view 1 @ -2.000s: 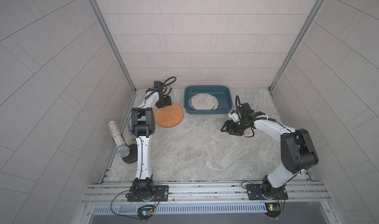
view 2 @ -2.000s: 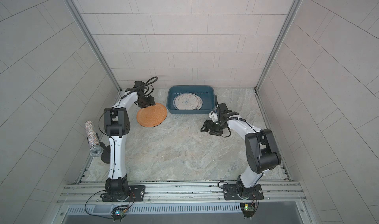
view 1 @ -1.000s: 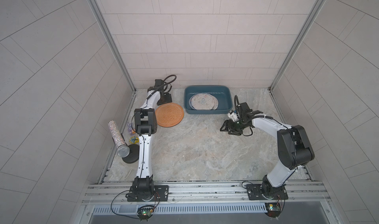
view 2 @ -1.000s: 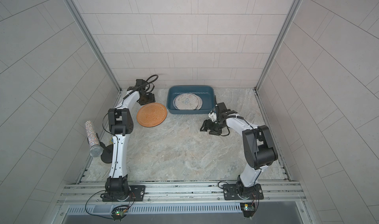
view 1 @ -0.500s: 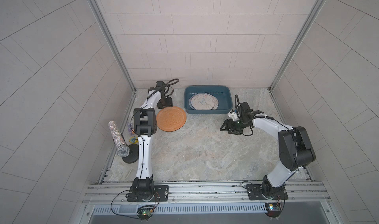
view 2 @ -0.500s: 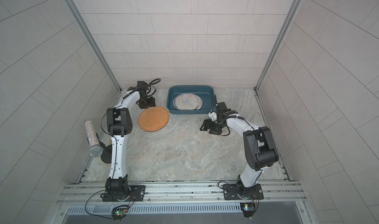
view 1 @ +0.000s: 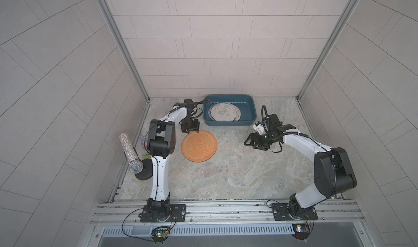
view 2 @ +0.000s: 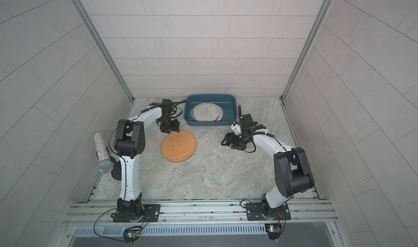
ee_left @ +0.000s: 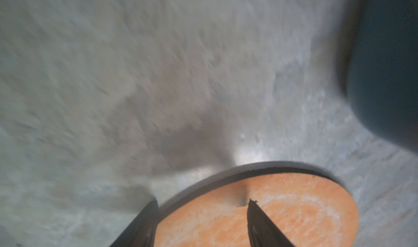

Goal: Put the coasters into the storage box
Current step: Move the coaster to the center of the board.

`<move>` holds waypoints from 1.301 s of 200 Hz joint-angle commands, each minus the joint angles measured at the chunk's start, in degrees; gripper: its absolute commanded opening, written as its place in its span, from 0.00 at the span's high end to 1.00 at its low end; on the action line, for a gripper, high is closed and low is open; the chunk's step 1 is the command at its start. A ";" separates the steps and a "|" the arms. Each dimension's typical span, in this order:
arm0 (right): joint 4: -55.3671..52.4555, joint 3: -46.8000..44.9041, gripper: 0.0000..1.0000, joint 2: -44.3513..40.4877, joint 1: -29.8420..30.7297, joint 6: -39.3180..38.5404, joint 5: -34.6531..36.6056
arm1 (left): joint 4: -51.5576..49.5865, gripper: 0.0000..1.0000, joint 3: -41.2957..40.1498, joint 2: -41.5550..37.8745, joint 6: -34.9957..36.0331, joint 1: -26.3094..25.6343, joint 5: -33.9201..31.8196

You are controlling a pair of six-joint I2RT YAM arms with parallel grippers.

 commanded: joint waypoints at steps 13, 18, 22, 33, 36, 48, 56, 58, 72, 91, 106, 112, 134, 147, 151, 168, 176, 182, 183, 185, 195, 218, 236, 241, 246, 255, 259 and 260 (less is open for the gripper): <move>0.57 -1.86 0.24 -1.70 0.35 -0.42 -0.85 | 3.00 0.33 -12.35 -5.34 -5.07 -1.94 1.50; 0.91 -2.07 0.24 -1.59 0.53 -0.42 -0.86 | 4.23 0.33 -13.80 -6.35 -5.97 -2.18 1.82; 1.11 -2.24 0.24 -1.50 0.66 -0.26 -0.86 | 5.28 0.32 -14.87 -7.19 -6.82 -2.30 1.81; 1.69 -2.44 0.24 -1.01 1.38 -0.22 -0.82 | 9.24 0.28 -18.01 -9.81 -9.28 -2.33 2.75; 1.83 -2.42 0.24 -0.91 1.60 -0.14 -0.73 | 10.41 0.27 -18.82 -10.74 -9.81 -2.33 2.95; 2.20 -2.49 0.24 -0.43 2.97 0.01 -0.13 | 13.89 0.24 -21.37 -13.82 -12.07 -2.33 2.49; 2.59 -2.55 0.24 -0.17 4.17 0.26 0.28 | 15.49 0.21 -22.96 -16.07 -12.83 -2.33 2.51; 2.71 -2.58 0.24 -0.09 4.52 0.34 0.37 | 15.96 0.20 -23.31 -16.61 -13.02 -2.28 2.50; 3.81 -2.76 0.24 0.47 7.06 0.96 1.37 | 17.62 0.18 -25.68 -20.39 -14.20 -2.27 1.32; 5.44 -2.67 0.24 2.29 10.79 2.03 2.49 | 18.31 0.17 -29.20 -24.89 -15.33 -2.23 -0.12; 6.34 -1.76 0.24 4.17 13.67 2.46 3.61 | 19.96 0.17 -33.69 -28.41 -16.74 -2.23 -0.86; 6.59 -1.19 0.24 4.97 14.78 2.63 4.16 | 20.73 0.17 -35.57 -29.65 -17.56 -2.24 -0.87; 7.13 1.45 0.24 8.12 18.48 3.02 6.15 | 23.29 0.17 -42.02 -33.63 -19.62 -2.19 -1.66; 7.56 2.88 0.23 9.88 20.47 3.44 7.28 | 25.09 0.18 -45.08 -35.09 -20.63 -2.16 -2.39; 7.80 3.44 0.23 10.38 20.86 3.67 7.56 | 25.41 0.18 -45.72 -35.35 -20.81 -2.15 -2.49; 8.52 5.40 0.23 12.51 22.52 4.12 8.46 | 26.50 0.19 -47.43 -35.99 -21.28 -2.04 -2.74; 8.72 6.50 0.23 13.54 23.10 4.35 8.76 | 26.91 0.20 -48.00 -36.31 -21.46 -1.98 -2.98; 8.72 7.27 0.23 14.24 23.53 4.44 9.06 | 27.13 0.20 -48.21 -36.43 -21.55 -1.90 -3.26; 8.72 7.35 0.23 14.34 23.55 4.44 9.11 | 27.15 0.20 -48.29 -36.45 -21.55 -1.89 -3.28; 8.72 7.64 0.23 14.56 23.63 4.53 9.19 | 27.16 0.20 -48.39 -36.47 -21.62 -1.89 -3.43; 8.86 8.83 0.23 15.67 24.12 4.69 9.70 | 27.51 0.21 -48.57 -36.35 -21.59 -1.85 -3.56; 9.33 10.74 0.23 17.80 24.84 5.29 10.89 | 27.63 0.22 -48.62 -35.17 -21.94 -1.74 -3.46; 9.52 11.77 0.23 19.07 25.02 5.86 11.91 | 28.73 0.25 -48.71 -34.19 -22.14 -1.72 -1.58; 9.64 11.95 0.23 19.33 25.07 5.97 12.25 | 29.06 0.26 -48.65 -33.74 -22.16 -1.74 -0.79; 9.69 12.08 0.23 19.56 25.10 6.10 12.60 | 29.17 0.26 -48.62 -33.32 -22.09 -1.74 -0.13; 9.69 12.34 0.23 19.89 25.04 6.20 13.14 | 29.19 0.27 -48.51 -32.68 -22.12 -1.78 1.19; 9.69 12.52 0.23 20.01 25.12 6.25 13.41 | 29.18 0.28 -48.59 -32.42 -22.11 -1.75 1.49; 9.69 12.57 0.23 20.03 25.05 6.27 13.53 | 29.18 0.28 -48.61 -32.34 -22.18 -1.77 1.56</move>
